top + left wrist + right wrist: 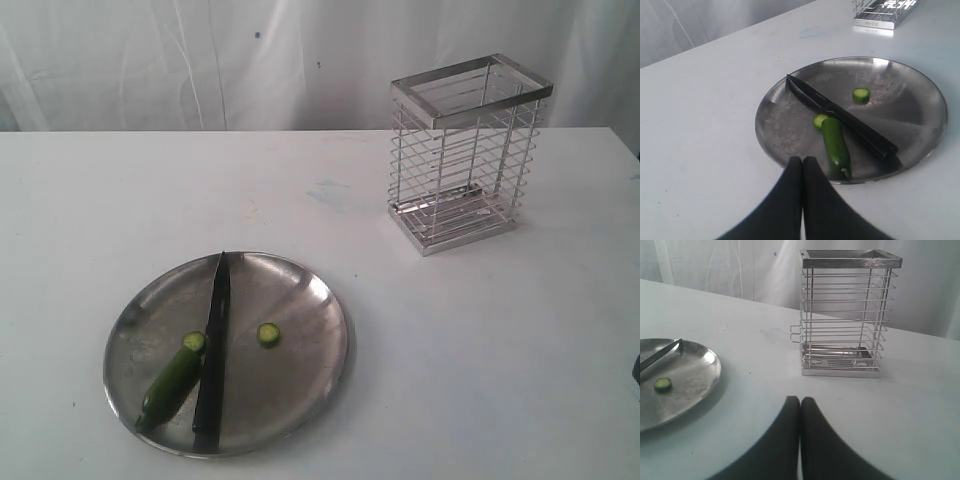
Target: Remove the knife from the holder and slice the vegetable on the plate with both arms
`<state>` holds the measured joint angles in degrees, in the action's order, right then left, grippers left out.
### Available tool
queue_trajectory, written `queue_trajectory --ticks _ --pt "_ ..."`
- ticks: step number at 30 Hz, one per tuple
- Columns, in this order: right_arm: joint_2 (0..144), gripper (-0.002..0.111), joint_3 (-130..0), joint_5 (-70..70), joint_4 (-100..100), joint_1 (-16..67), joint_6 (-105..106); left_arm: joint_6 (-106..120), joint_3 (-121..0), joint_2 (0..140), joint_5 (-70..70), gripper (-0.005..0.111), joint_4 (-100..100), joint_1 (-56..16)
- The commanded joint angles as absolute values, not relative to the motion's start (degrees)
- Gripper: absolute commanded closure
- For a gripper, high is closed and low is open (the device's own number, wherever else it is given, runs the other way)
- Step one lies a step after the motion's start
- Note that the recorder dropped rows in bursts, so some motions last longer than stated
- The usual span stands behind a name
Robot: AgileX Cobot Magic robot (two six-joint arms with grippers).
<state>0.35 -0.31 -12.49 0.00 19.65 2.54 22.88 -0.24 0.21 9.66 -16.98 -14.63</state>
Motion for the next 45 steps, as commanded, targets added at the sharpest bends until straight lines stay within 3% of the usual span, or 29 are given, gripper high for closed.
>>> queue_trajectory --ticks 1,13,19,45 --pt "0.00 0.108 0.00 -12.77 0.44 19.33 2.26 22.82 0.00 0.00 9.44 0.107 -17.46 -14.91" --pt "0.00 0.108 0.00 -12.77 0.44 19.33 2.26 22.42 0.00 0.00 9.79 0.107 -12.22 -15.13" --pt "0.00 0.108 0.00 -12.77 0.44 19.33 2.26 0.92 0.00 0.00 9.68 0.107 0.00 -18.38" --pt "0.00 0.108 0.00 -12.77 0.44 19.33 2.26 1.27 0.00 0.00 10.67 0.107 0.00 -18.61"
